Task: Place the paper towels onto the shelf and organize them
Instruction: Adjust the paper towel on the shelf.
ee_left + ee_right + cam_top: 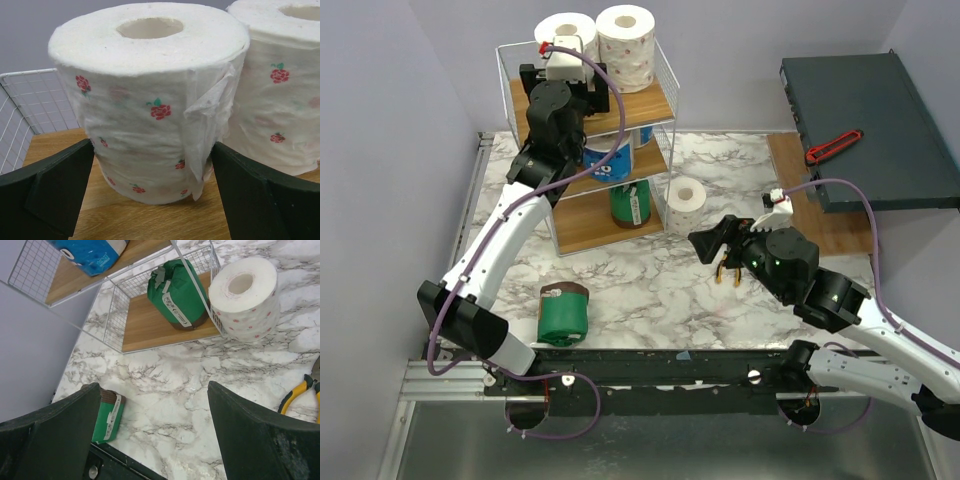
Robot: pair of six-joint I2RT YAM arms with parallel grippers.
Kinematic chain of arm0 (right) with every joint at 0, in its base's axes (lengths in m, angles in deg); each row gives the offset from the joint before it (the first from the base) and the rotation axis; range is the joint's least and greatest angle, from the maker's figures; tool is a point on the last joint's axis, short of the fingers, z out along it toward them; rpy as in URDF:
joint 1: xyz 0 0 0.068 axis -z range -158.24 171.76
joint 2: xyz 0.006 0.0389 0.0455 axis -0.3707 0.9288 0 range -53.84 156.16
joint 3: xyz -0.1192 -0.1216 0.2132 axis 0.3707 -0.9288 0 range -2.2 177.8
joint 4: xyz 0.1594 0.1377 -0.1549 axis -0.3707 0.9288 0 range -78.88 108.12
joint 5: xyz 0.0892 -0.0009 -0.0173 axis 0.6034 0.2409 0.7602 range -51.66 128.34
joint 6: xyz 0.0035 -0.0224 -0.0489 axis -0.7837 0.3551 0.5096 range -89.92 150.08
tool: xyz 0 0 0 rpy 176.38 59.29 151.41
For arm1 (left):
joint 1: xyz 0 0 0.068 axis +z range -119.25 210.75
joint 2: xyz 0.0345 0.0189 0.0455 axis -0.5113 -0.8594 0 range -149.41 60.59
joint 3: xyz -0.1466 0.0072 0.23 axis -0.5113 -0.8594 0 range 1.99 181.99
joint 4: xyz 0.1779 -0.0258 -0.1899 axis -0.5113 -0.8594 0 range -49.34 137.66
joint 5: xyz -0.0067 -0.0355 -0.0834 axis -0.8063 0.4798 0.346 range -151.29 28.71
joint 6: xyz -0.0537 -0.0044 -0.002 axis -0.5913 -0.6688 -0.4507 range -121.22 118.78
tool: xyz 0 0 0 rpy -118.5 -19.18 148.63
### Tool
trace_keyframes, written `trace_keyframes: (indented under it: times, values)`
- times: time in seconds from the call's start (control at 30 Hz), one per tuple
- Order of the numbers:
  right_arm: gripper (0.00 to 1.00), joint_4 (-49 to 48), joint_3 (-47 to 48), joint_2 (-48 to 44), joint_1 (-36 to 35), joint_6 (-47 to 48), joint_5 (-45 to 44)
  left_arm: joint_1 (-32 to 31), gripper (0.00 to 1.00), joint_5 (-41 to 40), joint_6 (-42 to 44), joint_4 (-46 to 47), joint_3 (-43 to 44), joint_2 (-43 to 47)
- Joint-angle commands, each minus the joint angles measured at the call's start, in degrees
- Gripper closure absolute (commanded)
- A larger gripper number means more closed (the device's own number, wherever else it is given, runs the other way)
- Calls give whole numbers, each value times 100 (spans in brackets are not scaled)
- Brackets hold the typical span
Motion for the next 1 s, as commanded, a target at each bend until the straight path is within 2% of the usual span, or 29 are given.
trace_keyframes:
  times: [0.0, 0.37, 0.5, 0.63, 0.77, 0.97]
  values:
    - [10, 102, -50, -53, -10, -78, -166, 82, 2, 199, -291, -207, -161, 326]
    - [7, 40, -144, -145, -13, -329, -144, -303, 1, 770, -573, -705, -186, 1384]
    - [1, 41, -238, -152, -10, -479, -285, -652, 1, 720, -627, -941, -344, 1904]
    - [0, 132, -289, -43, -13, -572, -604, -1154, 1, 847, -523, -1305, -621, 2438]
    - [1, 209, -330, 202, -10, -621, -877, -1826, 4, 777, -719, -1891, -1173, 2914]
    - [2, 335, -214, 979, 1, -646, -1279, -2833, 7, 702, -1519, -2399, -2796, 3635]
